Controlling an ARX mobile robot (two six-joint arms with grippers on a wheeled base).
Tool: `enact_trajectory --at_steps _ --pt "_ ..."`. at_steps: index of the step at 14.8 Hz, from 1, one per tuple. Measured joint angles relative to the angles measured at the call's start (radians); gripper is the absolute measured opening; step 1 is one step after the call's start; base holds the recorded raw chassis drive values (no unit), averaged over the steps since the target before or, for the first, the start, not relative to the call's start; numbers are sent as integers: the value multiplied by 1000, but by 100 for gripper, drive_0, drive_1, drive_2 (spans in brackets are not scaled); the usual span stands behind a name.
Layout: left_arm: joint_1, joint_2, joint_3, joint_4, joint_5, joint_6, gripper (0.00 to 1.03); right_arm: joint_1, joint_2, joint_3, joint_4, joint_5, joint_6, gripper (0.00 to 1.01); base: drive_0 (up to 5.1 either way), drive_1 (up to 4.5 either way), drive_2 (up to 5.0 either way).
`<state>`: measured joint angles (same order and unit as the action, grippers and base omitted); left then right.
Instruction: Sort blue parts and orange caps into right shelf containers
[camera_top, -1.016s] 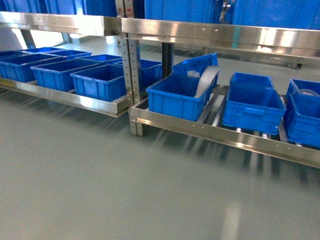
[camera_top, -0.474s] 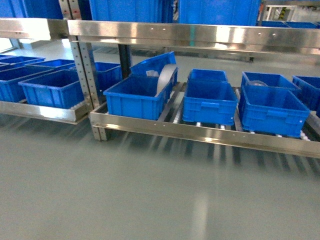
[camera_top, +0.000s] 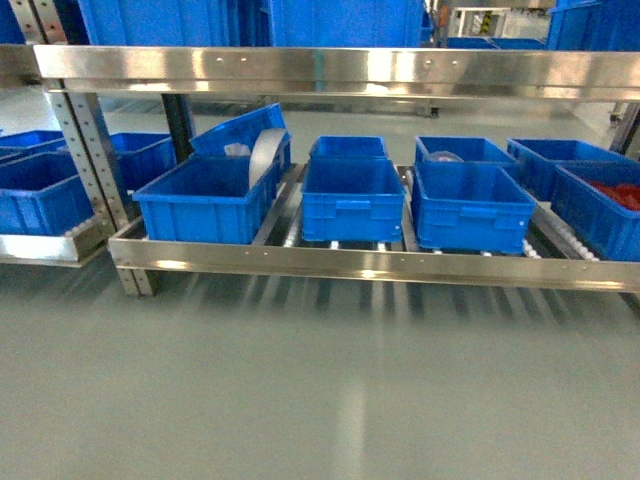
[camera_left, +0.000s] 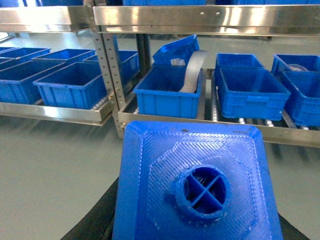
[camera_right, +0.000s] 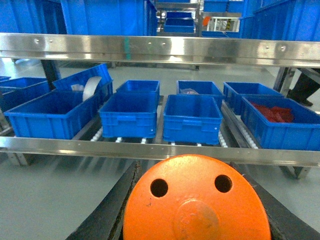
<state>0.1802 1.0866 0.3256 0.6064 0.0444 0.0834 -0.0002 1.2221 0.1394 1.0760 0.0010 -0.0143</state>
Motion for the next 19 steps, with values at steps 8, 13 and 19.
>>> enact_trajectory --at_steps 8,13,19 --pt "-2 0 0 0 1 0 45 0 0 0 0 0 0 43 -165 -165 -165" --pt "0 0 0 0 0 0 45 0 0 0 0 1 0 43 0 0 0" --pt "-1 0 0 4 0 0 45 0 0 0 2 1 0 43 0 0 0"
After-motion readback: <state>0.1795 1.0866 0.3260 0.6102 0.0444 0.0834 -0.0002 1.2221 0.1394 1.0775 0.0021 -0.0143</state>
